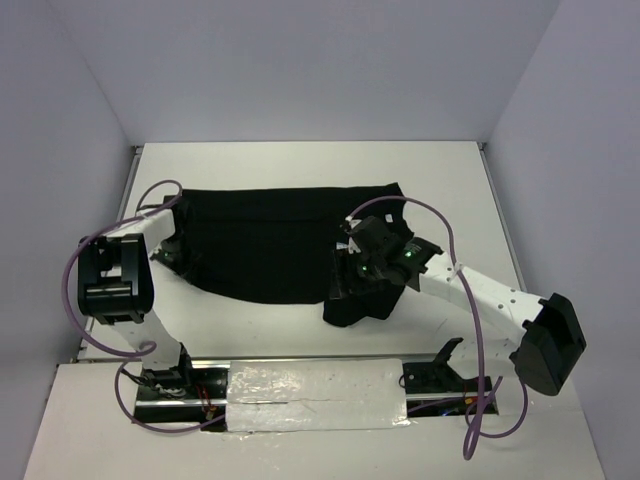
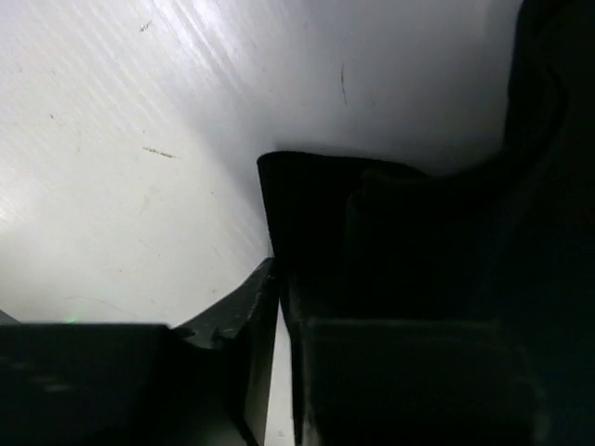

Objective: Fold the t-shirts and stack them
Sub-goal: Fold the tshirt

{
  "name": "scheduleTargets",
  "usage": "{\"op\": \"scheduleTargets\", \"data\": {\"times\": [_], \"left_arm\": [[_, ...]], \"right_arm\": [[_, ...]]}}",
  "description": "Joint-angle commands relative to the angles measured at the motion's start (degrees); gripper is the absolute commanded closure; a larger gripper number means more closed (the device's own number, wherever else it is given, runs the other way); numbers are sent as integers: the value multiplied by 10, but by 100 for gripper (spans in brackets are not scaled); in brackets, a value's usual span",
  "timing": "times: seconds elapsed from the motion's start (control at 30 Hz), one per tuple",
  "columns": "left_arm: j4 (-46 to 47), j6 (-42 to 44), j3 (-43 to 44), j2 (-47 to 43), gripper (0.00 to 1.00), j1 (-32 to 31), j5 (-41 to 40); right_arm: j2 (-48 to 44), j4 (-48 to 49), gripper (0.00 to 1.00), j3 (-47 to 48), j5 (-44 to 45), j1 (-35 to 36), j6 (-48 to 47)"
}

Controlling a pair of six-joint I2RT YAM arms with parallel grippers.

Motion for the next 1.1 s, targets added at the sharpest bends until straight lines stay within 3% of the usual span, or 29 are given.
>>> {"op": "scheduleTargets", "data": {"times": [0.0,0.03,0.47,0.63,0.87,1.07], "left_arm": [[40,-16,-20,14,84,14,-25],[39,-17,-22,12,100,14,-21],[-28,-67,-115,-211,100,-12,8],[-31,-72,-117,-219,100,-28,2],[-56,-61,-27,-192,100,-28,-34],[-67,-46,21,-178,100,-27,-51]], "right_arm": [[7,1,30,40,-16,2,-31],[9,0,30,50,-15,3,-35],[67,-1,32,60,-21,-3,-48],[75,-4,32,60,-18,-6,-54],[73,-37,27,53,12,-16,-90],[43,-42,21,-12,8,-13,-68]]}}
